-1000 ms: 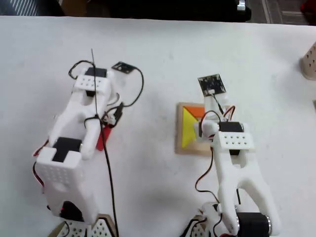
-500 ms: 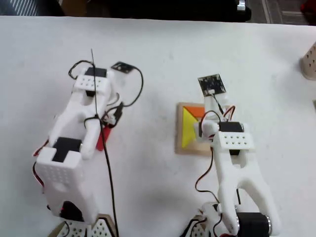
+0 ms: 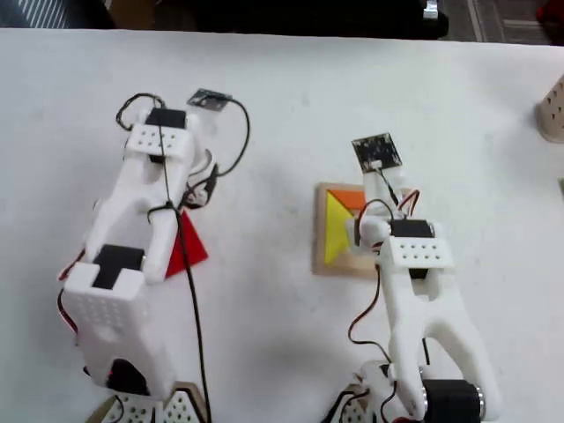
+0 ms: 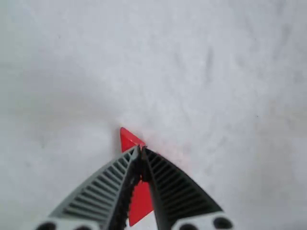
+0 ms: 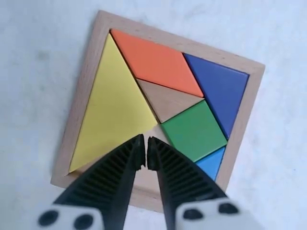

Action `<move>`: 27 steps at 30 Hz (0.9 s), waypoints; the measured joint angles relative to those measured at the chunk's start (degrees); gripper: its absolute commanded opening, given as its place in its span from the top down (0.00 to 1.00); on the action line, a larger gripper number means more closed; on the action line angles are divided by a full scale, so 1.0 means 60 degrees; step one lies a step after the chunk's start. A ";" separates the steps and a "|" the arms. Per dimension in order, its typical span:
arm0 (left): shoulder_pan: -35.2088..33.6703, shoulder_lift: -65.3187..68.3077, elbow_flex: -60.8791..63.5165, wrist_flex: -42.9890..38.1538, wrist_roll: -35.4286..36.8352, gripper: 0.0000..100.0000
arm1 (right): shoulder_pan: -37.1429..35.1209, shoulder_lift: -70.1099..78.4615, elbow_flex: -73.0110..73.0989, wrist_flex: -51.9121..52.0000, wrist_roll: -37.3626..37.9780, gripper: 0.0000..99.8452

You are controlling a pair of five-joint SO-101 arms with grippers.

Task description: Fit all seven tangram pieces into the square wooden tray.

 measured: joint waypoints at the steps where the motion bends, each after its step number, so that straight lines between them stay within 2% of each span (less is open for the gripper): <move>1: 0.0000 0.0000 -0.0088 0.0015 0.0103 0.98 | 0.0000 0.0000 0.0000 -0.0029 0.0000 0.98; 7: -0.0117 0.0000 -0.0322 0.0161 0.0542 0.97 | 0.0000 0.0000 0.0000 -0.0029 0.0000 0.98; 12: -0.0117 0.0000 -0.0322 0.0703 -0.0645 0.95 | 0.0000 0.0000 0.0000 -0.0029 0.0000 0.98; 16: -0.0117 0.0000 -0.0322 0.0747 -0.0703 0.87 | 0.0000 0.0000 0.0000 -0.0029 0.0000 0.98; 19: -0.0117 -0.0088 -0.0308 0.0747 -0.0703 0.88 | 0.0000 0.0000 0.0000 -0.0029 0.0000 0.98; 22: -0.0059 -0.0762 0.0366 0.0689 -0.0996 0.90 | 0.0000 0.0000 0.0000 -0.0029 0.0000 0.98; 27: 0.0234 -0.3092 0.2813 -0.0718 -0.1114 0.84 | 0.0000 0.0000 0.0000 -0.0029 0.0000 0.98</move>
